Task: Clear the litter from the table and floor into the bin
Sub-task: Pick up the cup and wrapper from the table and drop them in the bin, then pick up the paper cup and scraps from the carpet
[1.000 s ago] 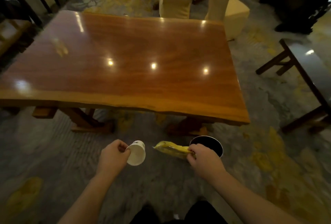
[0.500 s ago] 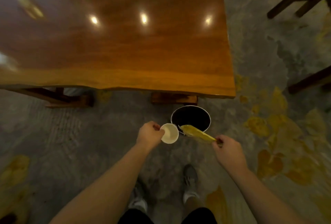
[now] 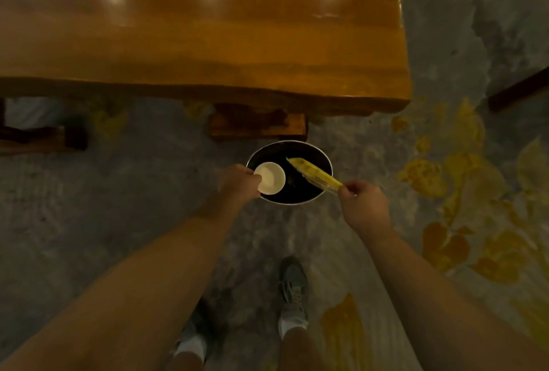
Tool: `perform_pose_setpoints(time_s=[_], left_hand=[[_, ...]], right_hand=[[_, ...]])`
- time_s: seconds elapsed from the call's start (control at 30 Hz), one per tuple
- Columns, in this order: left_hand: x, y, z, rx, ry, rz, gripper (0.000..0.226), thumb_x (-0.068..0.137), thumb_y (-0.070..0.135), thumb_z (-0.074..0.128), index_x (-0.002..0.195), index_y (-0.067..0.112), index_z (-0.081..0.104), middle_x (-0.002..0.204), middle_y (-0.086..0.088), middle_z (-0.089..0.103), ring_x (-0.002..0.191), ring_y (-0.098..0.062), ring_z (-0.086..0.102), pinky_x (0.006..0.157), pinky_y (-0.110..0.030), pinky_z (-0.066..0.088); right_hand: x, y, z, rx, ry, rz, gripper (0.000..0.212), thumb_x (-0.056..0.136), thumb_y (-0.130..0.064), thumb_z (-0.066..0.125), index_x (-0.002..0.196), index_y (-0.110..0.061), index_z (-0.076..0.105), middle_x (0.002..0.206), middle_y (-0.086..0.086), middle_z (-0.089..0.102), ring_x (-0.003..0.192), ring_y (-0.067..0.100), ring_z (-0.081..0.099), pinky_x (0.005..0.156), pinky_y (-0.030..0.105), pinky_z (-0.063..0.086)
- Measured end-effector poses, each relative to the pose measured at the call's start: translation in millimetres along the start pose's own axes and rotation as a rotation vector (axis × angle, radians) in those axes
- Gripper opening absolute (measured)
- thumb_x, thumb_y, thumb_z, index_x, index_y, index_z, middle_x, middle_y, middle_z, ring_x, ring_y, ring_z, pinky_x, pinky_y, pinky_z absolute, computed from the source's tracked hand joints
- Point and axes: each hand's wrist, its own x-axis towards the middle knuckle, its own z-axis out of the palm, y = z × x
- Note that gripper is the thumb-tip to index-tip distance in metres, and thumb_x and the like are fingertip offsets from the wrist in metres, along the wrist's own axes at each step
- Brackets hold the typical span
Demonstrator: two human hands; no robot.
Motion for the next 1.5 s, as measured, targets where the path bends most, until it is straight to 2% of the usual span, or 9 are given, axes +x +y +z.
perform_pose_setpoints(time_s=[0.13, 0.3, 0.53, 0.63, 0.7, 0.83, 1.03, 1.17, 1.5], left_hand=[[10, 7, 10, -0.065, -0.022, -0.030, 0.029, 0.079, 0.025, 0.080, 0.075, 0.024, 0.051, 0.072, -0.005, 0.066, 0.059, -0.019, 0.071, 0.059, -0.035, 0.062], [10, 0, 7, 0.089, 0.007, 0.105, 0.024, 0.078, 0.034, 0.078, 0.073, 0.026, 0.056, 0.091, -0.012, 0.074, 0.086, -0.030, 0.073, 0.081, -0.044, 0.060], [-23, -26, -45, 0.237, 0.054, 0.253, 0.026, 0.081, 0.036, 0.073, 0.068, 0.030, 0.053, 0.073, 0.008, 0.062, 0.085, -0.022, 0.067, 0.061, -0.027, 0.046], [-50, -40, -93, 0.310, 0.088, 0.294, 0.012, 0.085, 0.038, 0.067, 0.082, 0.026, 0.063, 0.094, -0.005, 0.074, 0.094, -0.027, 0.069, 0.081, -0.039, 0.056], [-74, -52, -133, 0.341, 0.121, 0.291, 0.019, 0.086, 0.040, 0.064, 0.091, 0.023, 0.070, 0.101, -0.006, 0.075, 0.098, -0.027, 0.069, 0.086, -0.040, 0.056], [-130, -85, -216, 0.350, 0.233, 0.294, 0.029, 0.085, 0.041, 0.065, 0.106, 0.022, 0.072, 0.107, -0.007, 0.074, 0.104, -0.029, 0.068, 0.087, -0.040, 0.055], [-219, -156, -354, 0.298, 0.461, 0.246, 0.030, 0.083, 0.051, 0.065, 0.101, 0.026, 0.065, 0.101, 0.001, 0.070, 0.095, -0.022, 0.066, 0.078, -0.036, 0.054], [-286, -228, -456, 0.243, 0.587, 0.164, 0.035, 0.084, 0.055, 0.062, 0.106, 0.028, 0.064, 0.104, 0.003, 0.070, 0.097, -0.020, 0.066, 0.080, -0.037, 0.055], [-449, -422, -638, 0.086, 0.844, -0.012, 0.032, 0.083, 0.052, 0.066, 0.101, 0.026, 0.065, 0.099, 0.004, 0.071, 0.094, -0.018, 0.067, 0.077, -0.033, 0.052]], right_hand=[[14, -3, 12, -0.006, -0.051, 0.023, 0.026, 0.089, -0.028, 0.062, 0.107, -0.017, 0.077, 0.099, 0.010, 0.076, 0.092, 0.030, 0.069, 0.072, 0.030, 0.046], [10, -14, 22, -0.075, -0.127, -0.033, 0.021, 0.088, -0.028, 0.064, 0.102, -0.019, 0.077, 0.103, 0.005, 0.077, 0.100, 0.026, 0.069, 0.073, 0.025, 0.039], [-32, -57, 37, -0.169, -0.252, -0.235, 0.015, 0.093, -0.029, 0.060, 0.097, -0.022, 0.072, 0.091, 0.003, 0.075, 0.086, 0.024, 0.070, 0.070, 0.034, 0.053], [-60, -93, 43, -0.291, -0.319, -0.353, 0.014, 0.094, -0.031, 0.059, 0.096, -0.025, 0.072, 0.092, 0.004, 0.075, 0.086, 0.026, 0.069, 0.073, 0.038, 0.057], [-85, -125, 48, -0.375, -0.356, -0.458, 0.017, 0.093, -0.032, 0.059, 0.100, -0.024, 0.072, 0.098, 0.005, 0.075, 0.091, 0.028, 0.069, 0.077, 0.040, 0.056], [-149, -199, 59, -0.515, -0.429, -0.659, 0.019, 0.094, -0.033, 0.059, 0.101, -0.019, 0.069, 0.099, 0.007, 0.071, 0.090, 0.028, 0.067, 0.075, 0.041, 0.055], [-278, -316, 89, -0.702, -0.443, -1.014, 0.026, 0.094, -0.042, 0.059, 0.111, -0.023, 0.066, 0.103, 0.000, 0.062, 0.093, 0.019, 0.062, 0.079, 0.038, 0.054], [-388, -389, 118, -0.755, -0.434, -1.227, 0.027, 0.093, -0.047, 0.060, 0.111, -0.028, 0.066, 0.101, -0.008, 0.061, 0.090, 0.011, 0.060, 0.076, 0.030, 0.053], [-610, -485, 197, -0.813, -0.513, -1.509, 0.023, 0.092, -0.049, 0.061, 0.110, -0.035, 0.064, 0.096, -0.015, 0.060, 0.086, 0.003, 0.059, 0.073, 0.020, 0.050]])
